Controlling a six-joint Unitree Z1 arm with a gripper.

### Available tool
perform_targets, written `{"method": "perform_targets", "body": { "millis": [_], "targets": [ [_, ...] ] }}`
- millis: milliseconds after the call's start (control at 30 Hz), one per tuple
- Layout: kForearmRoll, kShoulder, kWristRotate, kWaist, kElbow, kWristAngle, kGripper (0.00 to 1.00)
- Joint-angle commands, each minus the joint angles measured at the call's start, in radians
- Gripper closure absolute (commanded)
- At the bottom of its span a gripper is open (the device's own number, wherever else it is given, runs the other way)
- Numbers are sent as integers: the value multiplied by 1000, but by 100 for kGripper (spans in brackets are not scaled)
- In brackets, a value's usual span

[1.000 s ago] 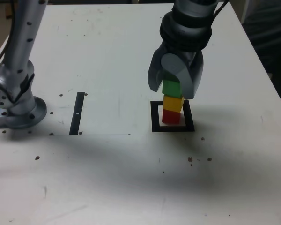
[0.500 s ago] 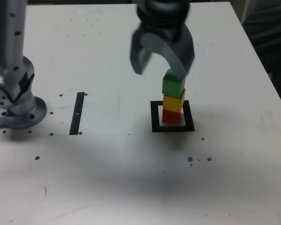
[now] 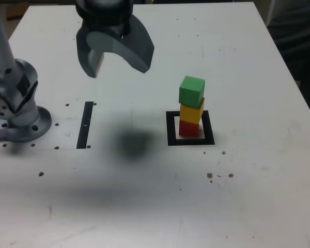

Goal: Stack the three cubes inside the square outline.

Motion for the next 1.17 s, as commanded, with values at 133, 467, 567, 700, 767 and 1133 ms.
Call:
{"method": "perform_targets", "body": {
  "millis": [133,467,567,700,767,1133],
  "targets": [
    [-102,-60,-52,1,200,-50,0],
    [-263,-81,-118,1,424,-127,0],
    [-292,-79,-118,1,451,-140,0],
    [-329,-73,-118,1,483,-147,0],
    [-343,-70,-118,1,497,-147,0],
    [-363,-64,-103,1,530,-100,0]
  ]
}}
